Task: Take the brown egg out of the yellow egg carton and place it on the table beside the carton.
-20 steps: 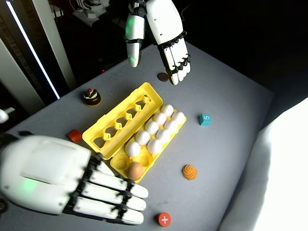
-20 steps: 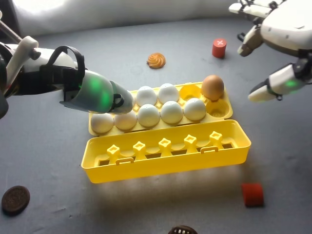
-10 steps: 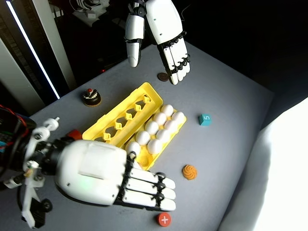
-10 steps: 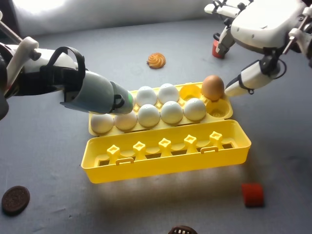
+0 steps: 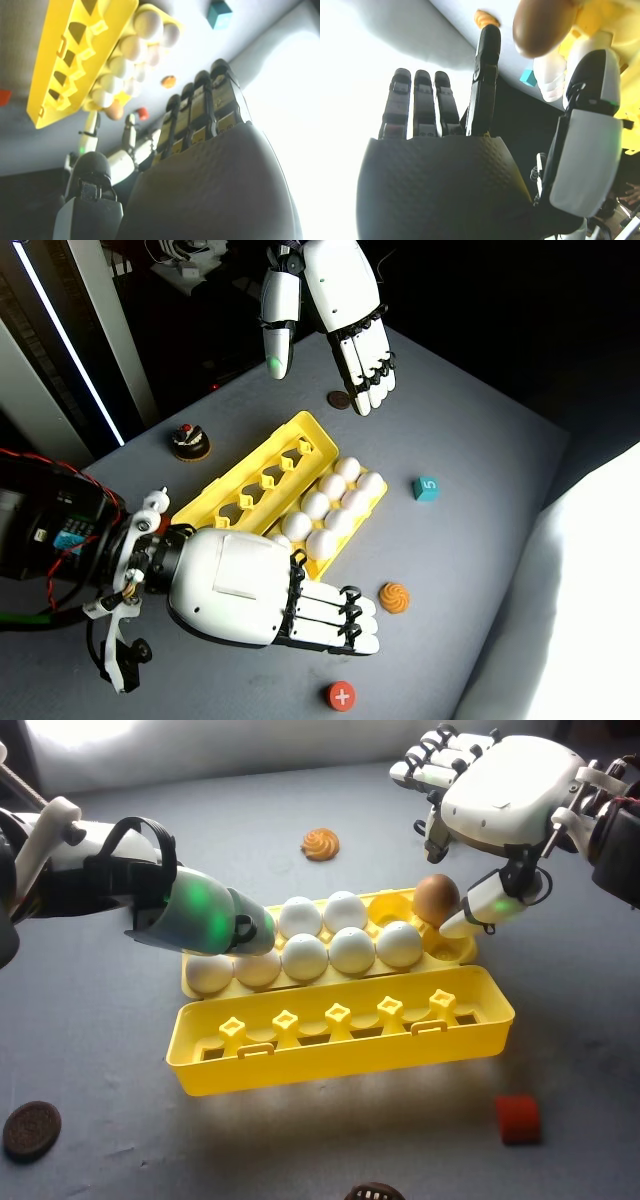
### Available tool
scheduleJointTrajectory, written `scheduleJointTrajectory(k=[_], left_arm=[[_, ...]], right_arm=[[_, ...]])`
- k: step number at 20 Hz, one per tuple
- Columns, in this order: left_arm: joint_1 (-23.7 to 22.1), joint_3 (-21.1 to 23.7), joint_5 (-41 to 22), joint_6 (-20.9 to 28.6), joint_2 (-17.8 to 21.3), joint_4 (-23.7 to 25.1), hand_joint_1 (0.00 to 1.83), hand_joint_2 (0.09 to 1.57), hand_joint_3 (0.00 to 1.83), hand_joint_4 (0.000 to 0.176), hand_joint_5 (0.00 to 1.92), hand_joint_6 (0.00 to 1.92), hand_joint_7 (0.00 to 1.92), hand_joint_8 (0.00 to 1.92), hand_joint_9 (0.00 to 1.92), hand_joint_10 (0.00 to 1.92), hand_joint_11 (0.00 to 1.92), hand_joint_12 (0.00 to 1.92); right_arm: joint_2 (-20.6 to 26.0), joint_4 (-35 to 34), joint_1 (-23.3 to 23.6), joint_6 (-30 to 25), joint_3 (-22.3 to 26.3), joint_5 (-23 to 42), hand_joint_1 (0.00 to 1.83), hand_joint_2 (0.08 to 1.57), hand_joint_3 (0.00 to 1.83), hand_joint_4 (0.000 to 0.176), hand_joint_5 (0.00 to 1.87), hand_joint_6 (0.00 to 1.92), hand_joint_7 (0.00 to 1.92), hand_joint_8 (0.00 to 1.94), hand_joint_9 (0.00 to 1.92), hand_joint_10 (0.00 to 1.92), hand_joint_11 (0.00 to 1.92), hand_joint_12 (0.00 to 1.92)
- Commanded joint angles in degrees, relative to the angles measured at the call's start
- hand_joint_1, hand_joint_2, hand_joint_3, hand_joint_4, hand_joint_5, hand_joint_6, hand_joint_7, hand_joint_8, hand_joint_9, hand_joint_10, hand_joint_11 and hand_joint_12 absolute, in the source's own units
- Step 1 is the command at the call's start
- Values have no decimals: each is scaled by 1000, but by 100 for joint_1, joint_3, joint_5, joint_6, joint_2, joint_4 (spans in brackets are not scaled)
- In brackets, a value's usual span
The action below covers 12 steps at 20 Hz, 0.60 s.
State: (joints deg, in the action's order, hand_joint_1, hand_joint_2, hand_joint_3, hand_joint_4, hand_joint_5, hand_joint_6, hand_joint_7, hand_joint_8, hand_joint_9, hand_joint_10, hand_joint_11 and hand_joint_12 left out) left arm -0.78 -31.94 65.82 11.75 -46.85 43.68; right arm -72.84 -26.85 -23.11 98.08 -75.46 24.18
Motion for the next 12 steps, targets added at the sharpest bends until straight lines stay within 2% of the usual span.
scheduleJointTrajectory(k=[1,2,3,4,5,6,8,12], left_arm=[[-30,29,-138,8,25,386,0,1232,6,0,0,0,0,0,0,0,0,0],[-30,28,-139,8,24,386,0,1232,6,0,0,0,0,0,0,0,0,0],[-30,27,-139,8,25,386,0,1232,6,0,0,0,0,0,0,0,0,0],[-30,27,-138,8,25,386,0,1226,2,0,0,0,3,1,0,0,0,0],[-29,27,-138,8,25,386,0,1225,2,0,0,0,0,0,0,0,0,0],[-29,27,-138,8,25,386,0,1223,1,0,0,0,0,0,0,0,0,0],[-29,28,-138,8,25,386,0,1221,0,0,4,2,22,8,14,6,0,0],[-28,28,-138,8,25,385,0,1221,1,0,5,2,7,2,0,0,0,0]], right_arm=[[-10,138,42,-32,-54,658,720,783,1,34,958,37,12,5,0,0,0,0],[-48,143,39,-47,-105,657,720,783,1,34,958,37,12,5,0,0,0,0],[-69,143,33,-82,-138,657,700,792,4,45,952,32,2,0,0,0,0,0],[-87,144,22,-96,-160,657,690,791,4,63,950,27,14,5,0,0,0,0],[-123,152,-1,-97,-200,663,709,786,1,57,959,28,27,9,0,0,0,0],[-158,224,-22,-143,-245,685,748,786,1,43,973,30,41,12,0,0,0,0],[-212,341,-39,-300,-323,701,704,811,8,54,951,14,48,15,0,0,0,0],[-316,344,-39,-354,-423,745,718,828,11,58,970,17,75,16,0,0,0,0]])
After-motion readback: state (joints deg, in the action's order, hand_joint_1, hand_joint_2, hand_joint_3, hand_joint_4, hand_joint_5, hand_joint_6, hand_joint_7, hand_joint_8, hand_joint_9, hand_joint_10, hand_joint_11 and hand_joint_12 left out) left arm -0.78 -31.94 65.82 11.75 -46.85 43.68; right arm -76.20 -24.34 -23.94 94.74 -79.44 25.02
